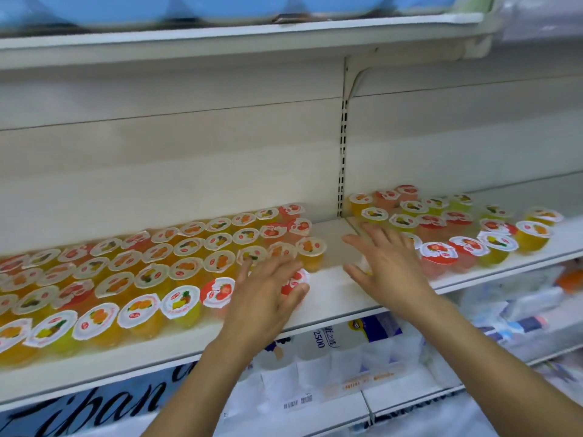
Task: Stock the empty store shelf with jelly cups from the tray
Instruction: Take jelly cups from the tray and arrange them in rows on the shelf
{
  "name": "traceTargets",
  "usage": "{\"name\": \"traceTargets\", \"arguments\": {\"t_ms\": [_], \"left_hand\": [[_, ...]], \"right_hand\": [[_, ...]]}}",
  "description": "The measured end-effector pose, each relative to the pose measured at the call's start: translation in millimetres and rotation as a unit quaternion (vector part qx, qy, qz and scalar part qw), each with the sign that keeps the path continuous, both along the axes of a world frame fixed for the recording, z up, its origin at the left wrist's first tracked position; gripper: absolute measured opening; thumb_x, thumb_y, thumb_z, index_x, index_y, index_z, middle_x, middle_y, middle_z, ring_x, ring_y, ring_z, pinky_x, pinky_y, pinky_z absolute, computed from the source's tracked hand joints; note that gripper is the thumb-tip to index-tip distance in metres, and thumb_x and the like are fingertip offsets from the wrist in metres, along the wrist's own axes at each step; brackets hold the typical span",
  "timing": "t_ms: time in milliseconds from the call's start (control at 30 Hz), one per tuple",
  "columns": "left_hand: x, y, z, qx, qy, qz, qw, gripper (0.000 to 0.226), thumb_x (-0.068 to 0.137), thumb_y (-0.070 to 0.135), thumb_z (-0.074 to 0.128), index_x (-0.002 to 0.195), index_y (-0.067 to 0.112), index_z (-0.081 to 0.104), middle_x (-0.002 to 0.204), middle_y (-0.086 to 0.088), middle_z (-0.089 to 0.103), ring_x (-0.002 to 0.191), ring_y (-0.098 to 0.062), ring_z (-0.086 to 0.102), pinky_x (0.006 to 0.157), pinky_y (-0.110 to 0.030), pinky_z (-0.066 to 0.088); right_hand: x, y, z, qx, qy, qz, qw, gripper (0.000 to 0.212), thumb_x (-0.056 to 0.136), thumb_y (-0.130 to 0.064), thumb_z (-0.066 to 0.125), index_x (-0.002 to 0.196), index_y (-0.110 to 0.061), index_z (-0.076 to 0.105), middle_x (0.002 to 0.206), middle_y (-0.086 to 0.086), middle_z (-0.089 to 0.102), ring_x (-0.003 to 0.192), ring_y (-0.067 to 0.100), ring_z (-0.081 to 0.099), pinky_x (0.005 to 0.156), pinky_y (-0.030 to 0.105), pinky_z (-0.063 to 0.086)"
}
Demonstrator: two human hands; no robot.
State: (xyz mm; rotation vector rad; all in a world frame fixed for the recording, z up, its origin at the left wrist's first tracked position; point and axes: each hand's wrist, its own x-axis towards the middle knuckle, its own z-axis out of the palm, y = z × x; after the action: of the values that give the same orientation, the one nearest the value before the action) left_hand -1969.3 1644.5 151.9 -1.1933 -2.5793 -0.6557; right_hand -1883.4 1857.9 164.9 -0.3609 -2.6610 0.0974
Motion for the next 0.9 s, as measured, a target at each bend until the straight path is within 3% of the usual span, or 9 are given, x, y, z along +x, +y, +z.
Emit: {"name": "traceTargets", "arguments": {"t_ms": [133, 267, 433, 533, 800, 900], "left_hand": [[3.7, 1.3, -2.4, -0.038, 0.033, 0.006, 0.999, 0.043, 0.094, 0.054, 0.048, 0.134, 0.038, 0.052, 0.145, 0.019, 0.043, 0.137, -0.004, 0.033, 0.118, -0.04, -0.005], [2.1, 2.1, -1.8, -0.039, 0.032, 0.017, 0.999, 0.038, 0.093, 0.046, 0.055, 0.13, 0.039, 0.056, 0.142, 0.02, 0.048, 0.134, -0.003, 0.038, 0.119, -0.041, -0.006], [0.8, 2.5, -2.8, -0.028, 0.022, 0.019, 0.999, 0.037, 0.092, 0.045, 0.057, 0.128, 0.039, 0.058, 0.14, 0.018, 0.05, 0.131, -0.003, 0.042, 0.12, -0.042, -0.002], [0.7, 2.5, -3.3, -0.028, 0.028, 0.02, 0.999, 0.037, 0.092, 0.046, 0.057, 0.128, 0.039, 0.058, 0.14, 0.018, 0.051, 0.13, -0.002, 0.042, 0.12, -0.042, -0.001], [5.8, 3.8, -3.3, -0.022, 0.036, 0.033, 0.999, 0.038, 0.093, 0.045, 0.055, 0.13, 0.037, 0.057, 0.141, 0.018, 0.049, 0.132, -0.003, 0.04, 0.119, -0.039, -0.003], [8.2, 5.9, -6.6, -0.018, 0.046, 0.046, 0.998, 0.042, 0.092, 0.054, 0.05, 0.131, 0.038, 0.054, 0.142, 0.019, 0.047, 0.134, -0.003, 0.037, 0.119, -0.041, -0.003]], "right_hand": [[17.3, 13.7, -9.3, -0.01, -0.077, -0.049, 0.996, 0.049, 0.094, -0.042, 0.049, 0.14, -0.029, 0.041, 0.14, -0.001, 0.045, 0.125, 0.024, 0.04, 0.098, 0.038, 0.036], [19.5, 9.1, -11.4, -0.102, -0.055, -0.018, 0.993, 0.041, 0.093, -0.027, 0.058, 0.134, -0.023, 0.051, 0.135, 0.001, 0.05, 0.117, 0.023, 0.05, 0.085, 0.033, 0.045], [11.8, -18.2, -15.4, -0.18, -0.018, 0.076, 0.981, 0.038, 0.089, -0.021, 0.065, 0.126, -0.022, 0.059, 0.128, -0.003, 0.053, 0.108, 0.013, 0.054, 0.089, 0.025, 0.043], [1.3, -32.5, -17.5, -0.2, -0.018, 0.117, 0.973, 0.037, 0.088, -0.021, 0.066, 0.124, -0.023, 0.059, 0.127, -0.004, 0.053, 0.105, 0.011, 0.055, 0.093, 0.03, 0.046], [-8.9, -41.4, -20.7, -0.186, -0.017, 0.134, 0.973, 0.04, 0.089, -0.023, 0.064, 0.127, -0.023, 0.055, 0.133, -0.004, 0.048, 0.113, 0.015, 0.053, 0.091, 0.03, 0.046], [-1.8, -41.4, -20.3, -0.169, -0.009, 0.142, 0.975, 0.046, 0.09, -0.037, 0.061, 0.134, -0.028, 0.049, 0.142, -0.006, 0.04, 0.123, 0.014, 0.046, 0.098, 0.032, 0.043]]}}
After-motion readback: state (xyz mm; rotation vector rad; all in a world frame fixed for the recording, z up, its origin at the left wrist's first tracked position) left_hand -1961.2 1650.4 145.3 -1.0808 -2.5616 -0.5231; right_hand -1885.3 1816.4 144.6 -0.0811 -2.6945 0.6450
